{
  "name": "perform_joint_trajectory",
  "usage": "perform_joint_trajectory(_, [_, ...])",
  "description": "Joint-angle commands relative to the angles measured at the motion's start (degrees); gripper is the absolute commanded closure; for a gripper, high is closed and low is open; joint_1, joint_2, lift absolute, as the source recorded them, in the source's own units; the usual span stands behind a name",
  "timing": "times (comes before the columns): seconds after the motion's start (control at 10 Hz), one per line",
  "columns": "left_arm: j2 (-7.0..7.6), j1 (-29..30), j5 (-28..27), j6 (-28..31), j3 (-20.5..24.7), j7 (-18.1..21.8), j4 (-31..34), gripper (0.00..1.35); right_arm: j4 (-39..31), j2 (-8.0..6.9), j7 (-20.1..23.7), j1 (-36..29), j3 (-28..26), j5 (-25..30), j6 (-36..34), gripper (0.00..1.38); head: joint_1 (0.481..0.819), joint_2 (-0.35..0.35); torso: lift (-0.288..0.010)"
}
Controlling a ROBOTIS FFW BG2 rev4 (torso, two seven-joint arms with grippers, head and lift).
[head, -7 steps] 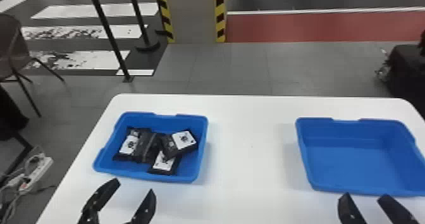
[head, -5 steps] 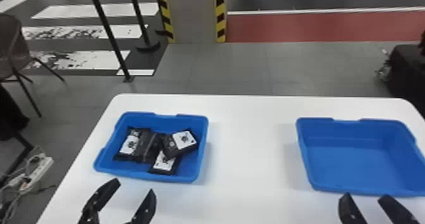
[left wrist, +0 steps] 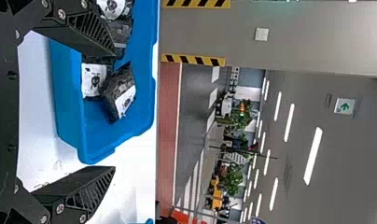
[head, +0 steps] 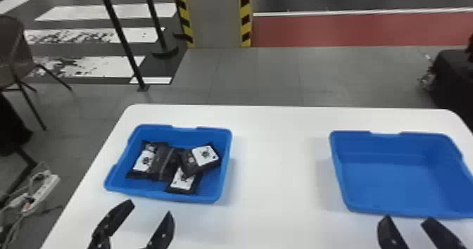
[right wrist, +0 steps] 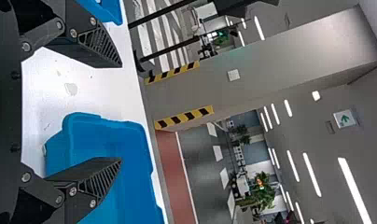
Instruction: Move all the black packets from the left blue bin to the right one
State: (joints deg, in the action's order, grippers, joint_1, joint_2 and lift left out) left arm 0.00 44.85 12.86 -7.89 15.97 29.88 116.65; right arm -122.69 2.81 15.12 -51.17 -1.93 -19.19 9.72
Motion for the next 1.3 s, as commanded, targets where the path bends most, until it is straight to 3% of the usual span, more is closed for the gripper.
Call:
perform_joint_trajectory(0.0, [-0.15, -0.1, -0.2, 0.3, 0.0, 0.0, 0.0, 0.16, 0.0, 0.0, 0.0, 0.0, 0.0, -0.1, 0.1, 0.34, 0.695, 0.121, -0.11])
perform_joint_trajectory(0.5, [-0.15, -5.3, -5.8, 6.8, 2.8, 0.0, 0.0, 0.17, 0.3, 0.0, 0.0, 0.3, 0.0, -0.4, 0.1, 0.34, 0.695, 0.127, -0.11])
perform_joint_trajectory(0.8, [-0.15, -11.2, -8.6, 17.0, 2.9, 0.1, -0.1, 0.17, 0.4, 0.0, 0.1, 0.1, 0.1, -0.7, 0.1, 0.34, 0.695, 0.155, -0.11])
perform_joint_trajectory(1.2, [0.44, -21.7, -13.3, 25.9, 0.8, 1.7, -6.0, 0.18, 0.6, 0.0, 0.0, 0.1, 0.1, -1.1, 0.1, 0.34, 0.695, 0.131, -0.11])
